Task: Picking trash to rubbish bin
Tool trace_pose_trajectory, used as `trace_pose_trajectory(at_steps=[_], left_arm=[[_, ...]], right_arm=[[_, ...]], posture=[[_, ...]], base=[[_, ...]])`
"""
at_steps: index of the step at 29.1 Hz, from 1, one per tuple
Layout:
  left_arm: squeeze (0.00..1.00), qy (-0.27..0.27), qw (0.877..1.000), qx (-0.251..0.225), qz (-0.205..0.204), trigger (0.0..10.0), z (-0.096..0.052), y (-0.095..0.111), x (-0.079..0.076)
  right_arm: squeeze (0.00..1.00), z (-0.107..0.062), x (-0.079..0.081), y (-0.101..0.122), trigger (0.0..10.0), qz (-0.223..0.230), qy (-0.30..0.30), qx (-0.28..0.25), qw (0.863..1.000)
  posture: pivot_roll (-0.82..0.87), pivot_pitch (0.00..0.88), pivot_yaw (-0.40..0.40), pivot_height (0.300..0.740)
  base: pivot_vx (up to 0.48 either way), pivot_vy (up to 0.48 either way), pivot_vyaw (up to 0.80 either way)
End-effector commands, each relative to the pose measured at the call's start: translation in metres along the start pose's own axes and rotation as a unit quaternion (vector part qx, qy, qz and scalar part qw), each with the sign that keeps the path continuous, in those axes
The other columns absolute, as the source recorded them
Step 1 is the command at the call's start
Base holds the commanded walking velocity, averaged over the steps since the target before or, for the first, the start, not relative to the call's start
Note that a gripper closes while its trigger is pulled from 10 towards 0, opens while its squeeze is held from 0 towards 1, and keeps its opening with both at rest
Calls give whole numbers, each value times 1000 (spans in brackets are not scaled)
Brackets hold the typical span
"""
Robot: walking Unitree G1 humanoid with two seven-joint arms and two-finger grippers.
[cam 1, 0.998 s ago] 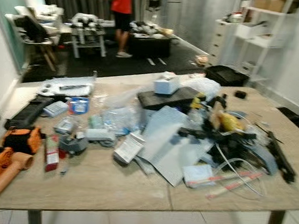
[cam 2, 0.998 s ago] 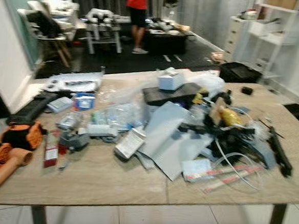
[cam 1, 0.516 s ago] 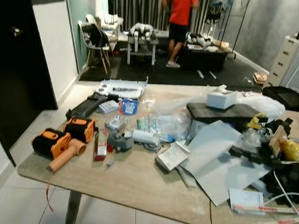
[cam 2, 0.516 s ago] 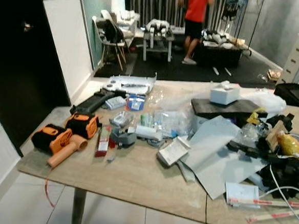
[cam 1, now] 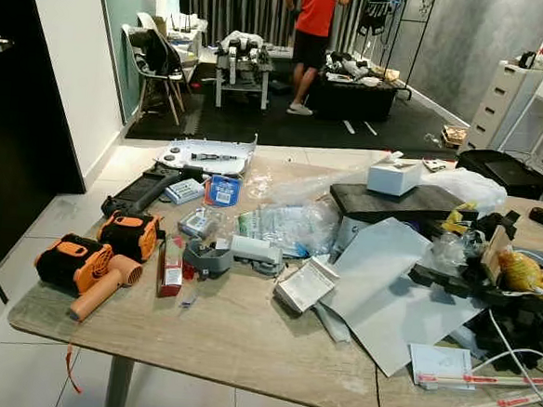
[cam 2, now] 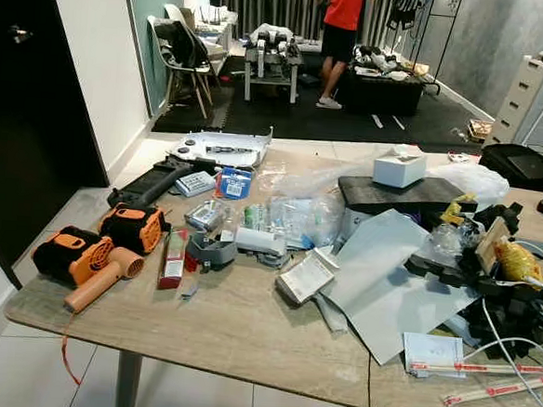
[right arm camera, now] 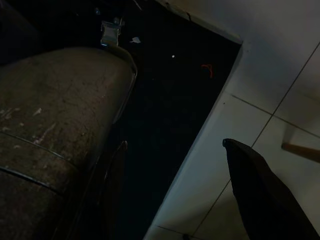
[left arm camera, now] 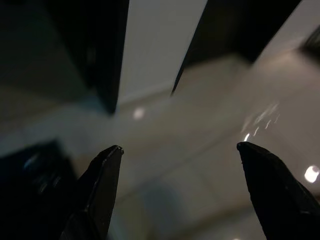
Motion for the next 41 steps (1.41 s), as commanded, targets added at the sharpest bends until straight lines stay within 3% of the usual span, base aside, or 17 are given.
trace_pose_trajectory(at_steps=[1,2,3,5,7,8,10,13,14,15,19,21,23,26,33,37,41], left_arm=[[0,-8,999,-38,-16,10000,6,22,-5],[0,-55,994,-82,-37,10000,13,50,-30],[0,-68,993,-90,-43,10000,14,55,-36],[0,-135,983,-110,-55,10000,15,71,-67],[0,-224,965,-121,-67,10000,11,85,-107],[0,-250,958,-123,-70,10000,9,88,-118],[0,-338,931,-117,-65,10000,-2,92,-157],[0,-479,872,-88,-46,10000,-33,83,-212],[0,-530,844,-70,-33,10000,-49,74,-229],[0,-530,844,-70,-33,10000,-49,74,-229],[0,-649,761,-10,4,10000,-95,43,-260],[0,-678,735,13,20,10000,-108,32,-265],[0,-688,724,28,32,10000,-111,25,-267],[0,-686,726,35,44,10000,-112,20,-270],[0,-666,742,52,63,10000,-118,0,-276],[0,-671,737,60,56,10000,-123,-4,-277],[0,-686,721,88,42,10000,-138,-19,-275]], right_arm=[[0,0,6,-5,10000,3,8,5,1000],[0,0,6,-6,10000,5,9,6,1000],[0,0,6,-6,10000,5,9,6,1000],[0,0,5,-7,10000,5,8,7,1000],[0,0,5,-7,10000,4,8,7,1000],[0,0,5,-7,10000,4,8,7,1000],[0,0,5,-7,10000,3,8,7,1000],[0,0,6,-5,10000,2,9,6,1000],[0,0,7,-4,10000,3,10,5,1000],[0,0,7,-4,10000,3,10,5,1000],[0,1,10,-4,10000,7,12,4,1000],[0,1,13,-6,10000,12,14,5,1000],[0,0,14,-9,10000,15,16,7,1000],[0,0,15,-12,10000,18,15,11,1000],[0,0,15,-15,10000,22,13,14,1000],[0,0,15,-14,10000,22,13,13,1000],[0,0,13,-12,10000,18,13,12,1000]], posture=[[-88,97,5,740],[-88,97,5,740],[-88,97,5,740],[-88,97,5,740],[-88,93,1,740],[-88,93,1,740],[-88,93,1,740],[-80,96,4,740],[-83,97,9,740],[-83,97,9,740],[-89,99,17,740],[-94,100,22,740],[-95,102,24,740],[-100,103,27,740],[-101,106,30,740],[-101,108,28,740],[-94,107,21,740]], base=[[0,0,0],[0,0,0],[0,0,0],[0,0,0],[0,0,0],[0,0,0],[0,0,0],[0,0,0],[0,0,0],[0,0,0],[0,0,0],[0,0,0],[0,0,0],[0,0,0],[0,-137,0],[0,-480,0],[0,-428,0]])
Point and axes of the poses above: a point about 5 cm out from each wrist's last joint towards the gripper, its own z axis pointing out of the wrist towards the gripper, its own y axis along the axis of the wrist's last joint, x = y × z, the point moved 6 cm from there along z, pointing out of the wrist towards the gripper, and after that the axes turned 9 degrees about -z, right-handed, at the moved point
